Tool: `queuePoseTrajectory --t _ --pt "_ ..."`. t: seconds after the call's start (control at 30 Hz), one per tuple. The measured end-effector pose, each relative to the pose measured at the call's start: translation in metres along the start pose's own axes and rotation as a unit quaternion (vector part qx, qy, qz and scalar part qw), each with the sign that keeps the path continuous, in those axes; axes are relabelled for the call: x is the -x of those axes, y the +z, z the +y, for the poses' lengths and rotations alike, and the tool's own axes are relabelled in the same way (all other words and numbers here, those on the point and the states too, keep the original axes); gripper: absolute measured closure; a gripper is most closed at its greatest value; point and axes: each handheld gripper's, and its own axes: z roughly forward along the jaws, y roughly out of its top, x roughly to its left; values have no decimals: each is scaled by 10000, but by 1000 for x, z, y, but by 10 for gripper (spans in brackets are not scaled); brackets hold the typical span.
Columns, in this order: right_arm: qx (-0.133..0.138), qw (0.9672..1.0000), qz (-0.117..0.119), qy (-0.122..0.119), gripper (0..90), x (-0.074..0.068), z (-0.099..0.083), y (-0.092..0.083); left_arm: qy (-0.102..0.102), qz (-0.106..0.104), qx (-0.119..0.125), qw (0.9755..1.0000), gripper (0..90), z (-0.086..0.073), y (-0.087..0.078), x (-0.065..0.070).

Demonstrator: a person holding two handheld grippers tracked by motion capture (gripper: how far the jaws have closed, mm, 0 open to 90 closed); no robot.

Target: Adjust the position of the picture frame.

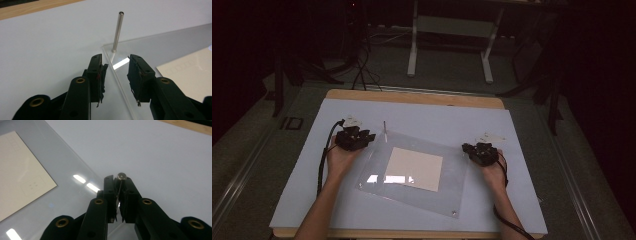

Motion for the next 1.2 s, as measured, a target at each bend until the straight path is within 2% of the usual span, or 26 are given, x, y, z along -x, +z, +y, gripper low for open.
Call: queuePoseTrajectory --t 0.1,0.13,0.23,0.33,0.4,0.53,0.6,0.7,0.77,0.87,0.93,1.03,1.2 --pt "-7 10000 -46 -23 845 -1 0 1 -67 -96 -19 9999 640 1 7 -2" --pt "-2 10000 -57 -8 847 -2 0 1 -32 -117 -23 9999 644 2 10 -1" --pt "-33 9998 -167 120 850 -4 1 2 79 -46 24 10000 651 5 15 2" --pt "-49 9991 -370 188 851 -9 2 2 7 32 54 10000 651 10 21 2" --pt "-19 9990 -398 220 850 -10 1 2 -2 -38 112 9999 654 15 25 1" --pt "0 9992 -351 212 850 -8 0 2 86 -149 90 9998 655 23 34 3" --pt "8 9992 -330 216 850 -8 0 2 182 -133 78 9997 671 25 39 4" --pt "22 9993 -295 210 849 -7 0 2 279 104 -136 9995 714 28 50 7" --pt "58 9995 -261 185 845 -6 -1 2 329 188 -143 9992 741 29 56 7" --pt "26 9995 -269 175 826 -6 -2 3 131 86 -9 9999 780 28 61 6" --pt "-100 9995 -297 95 823 -7 -5 7 168 103 -22 9998 796 27 63 7" --pt "-154 9995 -256 139 839 -6 -7 10 281 185 -41 9994 820 28 65 10" --pt "-149 9994 -217 234 845 -5 -7 10 153 35 -3 9999 819 26 67 7"
